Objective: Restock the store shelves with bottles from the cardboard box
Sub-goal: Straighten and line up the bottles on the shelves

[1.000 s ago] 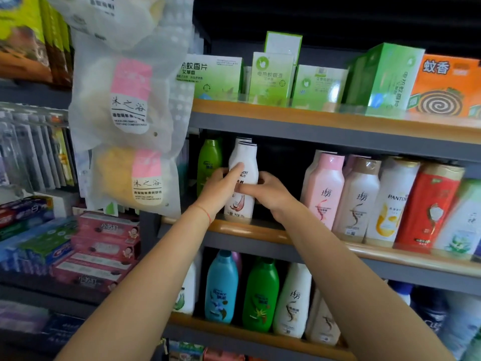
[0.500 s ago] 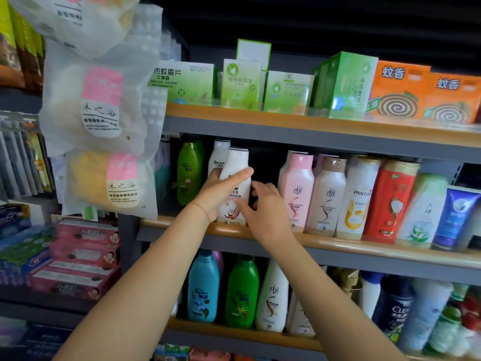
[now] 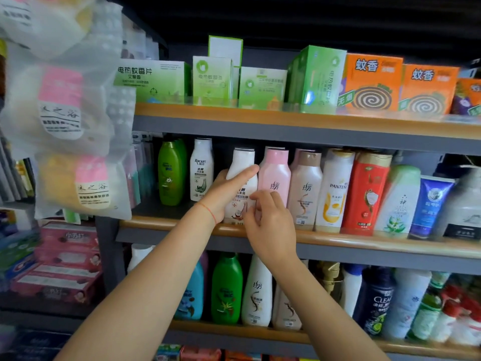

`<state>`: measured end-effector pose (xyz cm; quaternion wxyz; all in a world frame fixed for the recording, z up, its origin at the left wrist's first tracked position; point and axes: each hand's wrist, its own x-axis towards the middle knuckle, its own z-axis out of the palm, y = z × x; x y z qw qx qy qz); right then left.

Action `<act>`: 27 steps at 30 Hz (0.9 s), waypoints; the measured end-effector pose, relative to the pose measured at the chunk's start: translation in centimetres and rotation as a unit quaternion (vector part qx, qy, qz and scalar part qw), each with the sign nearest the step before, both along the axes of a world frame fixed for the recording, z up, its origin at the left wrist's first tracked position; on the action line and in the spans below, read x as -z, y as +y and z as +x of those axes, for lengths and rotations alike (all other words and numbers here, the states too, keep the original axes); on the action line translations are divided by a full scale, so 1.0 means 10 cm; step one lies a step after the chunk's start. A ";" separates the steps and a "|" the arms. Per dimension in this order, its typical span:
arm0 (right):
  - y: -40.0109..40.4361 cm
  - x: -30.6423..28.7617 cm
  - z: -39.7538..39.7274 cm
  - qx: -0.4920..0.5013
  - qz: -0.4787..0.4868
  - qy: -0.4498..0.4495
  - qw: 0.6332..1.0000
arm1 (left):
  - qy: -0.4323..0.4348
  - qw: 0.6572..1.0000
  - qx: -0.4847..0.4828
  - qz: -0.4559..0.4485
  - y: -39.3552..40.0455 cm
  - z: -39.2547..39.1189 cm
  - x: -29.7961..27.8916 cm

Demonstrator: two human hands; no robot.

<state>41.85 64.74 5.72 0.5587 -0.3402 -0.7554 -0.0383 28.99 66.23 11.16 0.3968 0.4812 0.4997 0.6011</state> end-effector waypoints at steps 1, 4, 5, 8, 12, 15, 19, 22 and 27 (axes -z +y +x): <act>0.00 0.01 0.00 -0.003 0.000 0.001 1.000 | -0.002 1.000 -0.001 -0.008 0.02 -0.01 0.00; -0.03 0.02 -0.02 -0.012 -0.016 0.004 1.000 | 0.021 1.000 -0.006 -0.005 -0.04 0.00 -0.03; -0.05 0.01 -0.04 -0.018 -0.022 0.007 1.000 | 0.030 0.999 -0.013 -0.007 -0.06 -0.01 -0.04; -0.14 -0.06 -0.12 -0.070 -0.017 0.011 0.997 | 0.035 0.993 -0.096 0.056 -0.12 -0.15 -0.03; -0.21 -0.20 -0.44 -0.192 -0.140 0.043 0.971 | 0.151 0.932 -0.294 0.148 -0.24 -0.68 0.24; -0.18 -0.37 -0.86 -0.238 -0.290 0.123 0.919 | 0.307 0.864 -0.358 0.175 -0.27 -1.09 0.48; 0.08 -0.58 -1.41 -0.194 -0.352 0.197 0.894 | 0.387 0.828 -0.372 0.159 -0.34 -1.34 0.67; 0.38 -0.69 -1.68 -0.108 -0.361 0.247 0.893 | 0.408 0.810 -0.386 0.172 -0.38 -1.36 0.74; 0.81 -0.75 -1.86 -0.063 -0.469 0.263 0.841 | 0.410 0.796 -0.408 0.181 -0.39 -1.33 0.73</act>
